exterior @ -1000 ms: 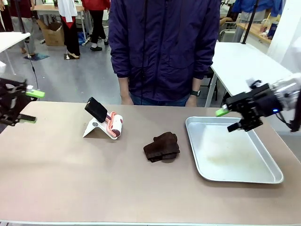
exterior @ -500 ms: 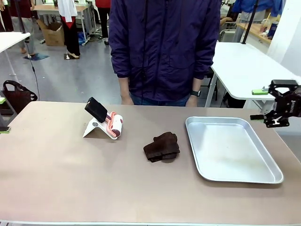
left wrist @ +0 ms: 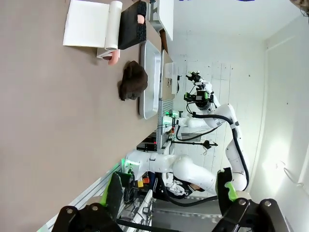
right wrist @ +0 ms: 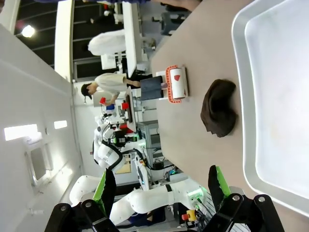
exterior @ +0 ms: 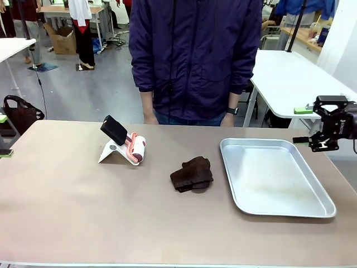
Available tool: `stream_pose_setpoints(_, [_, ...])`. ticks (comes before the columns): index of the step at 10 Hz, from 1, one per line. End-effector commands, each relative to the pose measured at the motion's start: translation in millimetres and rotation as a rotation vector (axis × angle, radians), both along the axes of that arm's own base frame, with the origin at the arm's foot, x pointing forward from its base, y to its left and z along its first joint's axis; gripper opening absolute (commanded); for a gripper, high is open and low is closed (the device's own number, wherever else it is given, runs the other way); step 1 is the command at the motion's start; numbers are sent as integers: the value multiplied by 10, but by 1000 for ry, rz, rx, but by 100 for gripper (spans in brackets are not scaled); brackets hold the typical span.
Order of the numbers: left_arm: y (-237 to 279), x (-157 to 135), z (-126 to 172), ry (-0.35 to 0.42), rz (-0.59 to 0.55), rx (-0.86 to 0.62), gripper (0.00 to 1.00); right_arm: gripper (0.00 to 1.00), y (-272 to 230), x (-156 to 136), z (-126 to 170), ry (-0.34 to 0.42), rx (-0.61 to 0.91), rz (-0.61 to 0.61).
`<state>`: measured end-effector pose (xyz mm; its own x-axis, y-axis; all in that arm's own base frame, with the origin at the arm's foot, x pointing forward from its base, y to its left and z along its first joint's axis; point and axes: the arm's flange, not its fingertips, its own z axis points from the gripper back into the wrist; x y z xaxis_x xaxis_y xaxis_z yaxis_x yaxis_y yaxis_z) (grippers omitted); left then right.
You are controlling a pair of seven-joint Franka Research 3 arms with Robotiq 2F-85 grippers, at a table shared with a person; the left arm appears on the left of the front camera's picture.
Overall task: Clean the surface of the table.
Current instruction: Return the Lint Roller and towel to their original positions.
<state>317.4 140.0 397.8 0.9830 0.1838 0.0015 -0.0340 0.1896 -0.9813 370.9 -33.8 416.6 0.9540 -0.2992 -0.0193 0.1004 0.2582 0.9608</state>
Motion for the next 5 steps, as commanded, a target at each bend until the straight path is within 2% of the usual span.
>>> stream_pose_setpoints(1, [-35, -39, 1, 4, 22, -2, 100, 100, -50, -33, 41, 2, -5, 7])
stream_pose_setpoints(5, [-35, -39, 1, 4, 22, -2, 100, 100, -50, -33, 41, 2, -5, 7])
